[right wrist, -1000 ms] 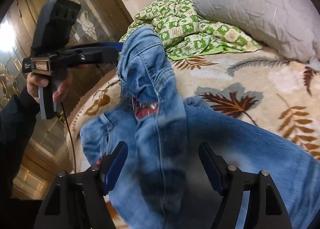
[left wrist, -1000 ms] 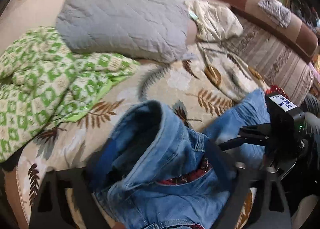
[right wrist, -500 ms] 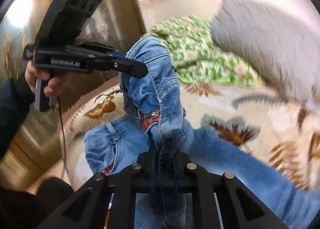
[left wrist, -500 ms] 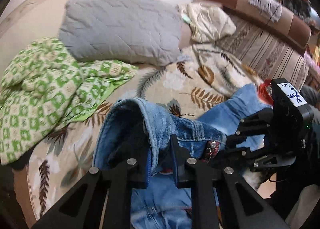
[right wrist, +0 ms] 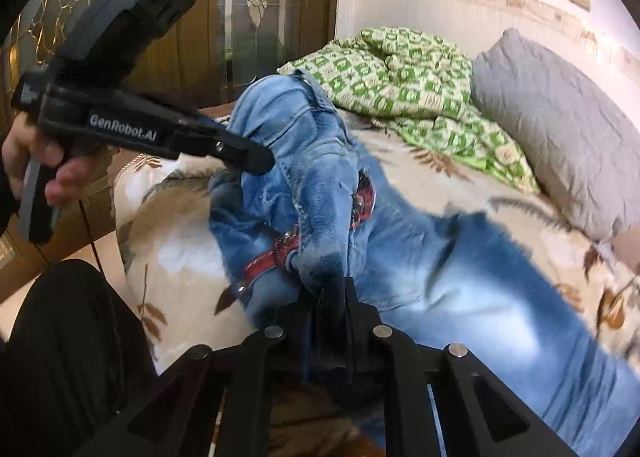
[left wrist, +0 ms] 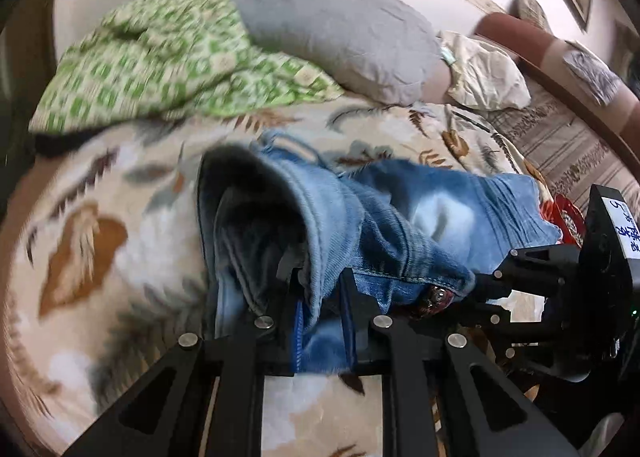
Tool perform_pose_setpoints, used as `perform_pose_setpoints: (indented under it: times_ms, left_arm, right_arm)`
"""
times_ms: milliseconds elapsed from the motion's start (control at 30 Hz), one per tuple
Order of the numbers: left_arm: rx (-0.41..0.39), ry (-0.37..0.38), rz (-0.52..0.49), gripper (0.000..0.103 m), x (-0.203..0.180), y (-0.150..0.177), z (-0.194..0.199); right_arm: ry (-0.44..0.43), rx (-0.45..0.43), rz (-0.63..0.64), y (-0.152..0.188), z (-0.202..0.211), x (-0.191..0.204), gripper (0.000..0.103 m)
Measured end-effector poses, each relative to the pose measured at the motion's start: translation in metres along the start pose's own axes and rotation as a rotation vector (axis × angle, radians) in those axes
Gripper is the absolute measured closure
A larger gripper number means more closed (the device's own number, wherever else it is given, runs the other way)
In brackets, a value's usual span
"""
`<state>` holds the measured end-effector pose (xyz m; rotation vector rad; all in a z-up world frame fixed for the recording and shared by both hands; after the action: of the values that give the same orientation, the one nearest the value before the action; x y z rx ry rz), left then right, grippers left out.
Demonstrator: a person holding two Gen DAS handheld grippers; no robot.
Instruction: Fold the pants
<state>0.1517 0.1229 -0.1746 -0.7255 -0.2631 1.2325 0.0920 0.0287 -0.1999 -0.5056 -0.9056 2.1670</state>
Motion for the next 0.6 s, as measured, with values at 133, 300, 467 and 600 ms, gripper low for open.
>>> perform_pose_setpoints:
  times_ms: [133,300,467,600]
  left_arm:
    - [0.041,-0.02,0.039,0.086,0.011,0.024,-0.016]
    - [0.063,-0.017,0.055,0.085,0.015,0.035,-0.024]
    - [0.081,0.022,0.069,0.063,0.012,0.039,-0.017]
    - [-0.007,-0.074,0.069,0.006,0.015,0.035,0.019]
  right_arm:
    - [-0.004,0.022,0.005,0.015,-0.015,0.009,0.09]
    - [-0.011,0.018,-0.031,0.022,-0.022,0.009,0.086]
    - [-0.043,0.048,-0.058,0.023,-0.012,0.006,0.026]
    - [-0.044,-0.026,-0.057,0.014,0.02,0.005,0.017]
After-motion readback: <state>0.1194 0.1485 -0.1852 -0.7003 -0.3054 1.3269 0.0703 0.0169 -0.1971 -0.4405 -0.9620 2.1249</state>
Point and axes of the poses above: each gripper's, at about its wrist camera, not at the fingertips, and z roughly against the way its jaws point, x to its left, y to its underside, the point moved 9 cm from there along -z, roughly the way its jaws point, and after that the axes turned 1 degree about z, right-handed, at the moved point
